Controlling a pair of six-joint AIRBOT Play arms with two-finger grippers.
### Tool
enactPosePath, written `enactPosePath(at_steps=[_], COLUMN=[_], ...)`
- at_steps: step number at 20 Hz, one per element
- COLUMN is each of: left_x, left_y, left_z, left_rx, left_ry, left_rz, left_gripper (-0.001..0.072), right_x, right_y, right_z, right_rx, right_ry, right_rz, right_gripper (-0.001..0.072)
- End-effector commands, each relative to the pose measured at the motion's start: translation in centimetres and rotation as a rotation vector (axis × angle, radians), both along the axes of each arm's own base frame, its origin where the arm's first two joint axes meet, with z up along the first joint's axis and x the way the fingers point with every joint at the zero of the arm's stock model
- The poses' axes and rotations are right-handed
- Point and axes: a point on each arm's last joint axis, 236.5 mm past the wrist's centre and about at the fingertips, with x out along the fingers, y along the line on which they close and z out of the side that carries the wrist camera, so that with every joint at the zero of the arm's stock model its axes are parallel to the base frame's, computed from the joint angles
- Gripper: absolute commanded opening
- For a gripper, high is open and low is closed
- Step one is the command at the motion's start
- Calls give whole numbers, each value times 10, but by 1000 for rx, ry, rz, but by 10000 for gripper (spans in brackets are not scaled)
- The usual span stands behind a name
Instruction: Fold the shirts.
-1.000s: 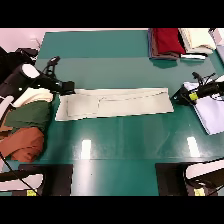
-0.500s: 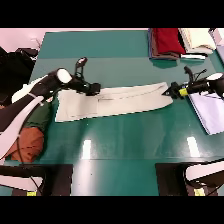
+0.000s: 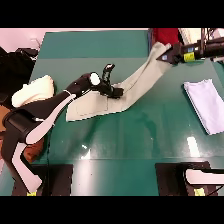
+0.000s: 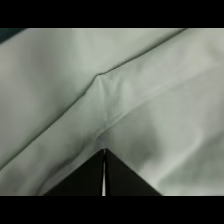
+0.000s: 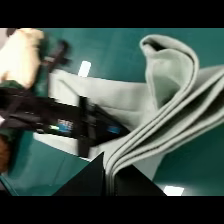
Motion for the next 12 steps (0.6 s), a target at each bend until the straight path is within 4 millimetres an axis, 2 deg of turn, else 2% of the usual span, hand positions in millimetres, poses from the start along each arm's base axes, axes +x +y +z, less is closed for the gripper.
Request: enactPosePath(at_steps=[1, 5, 7, 8, 9, 10, 12], left_x=[-5, -9, 0, 10, 23, 38, 66], left_y=[-15, -12, 1, 13, 31, 57, 125], left_z=[-10, -10, 5, 20, 40, 64, 121], left_rx=[-10, 3, 6, -2, -8, -1, 28], left_ry=[23, 36, 34, 24, -3, -49, -169], left_rz=[-17, -32, -32, -16, 9, 46, 144], left_gripper=[23, 23, 22, 22, 22, 22, 22], right_x=[-11, -16, -19, -22, -25, -27, -35], right_y=[43, 81, 102, 113, 126, 139, 175], right_z=[44, 53, 51, 49, 46, 42, 32], right_rx=[26, 37, 42, 43, 46, 51, 65], right_ry=[-68, -91, -90, -87, -83, -81, -75], right_rz=[75, 151, 195, 218, 243, 260, 305], right_gripper=[16, 16, 17, 17, 17, 17, 17])
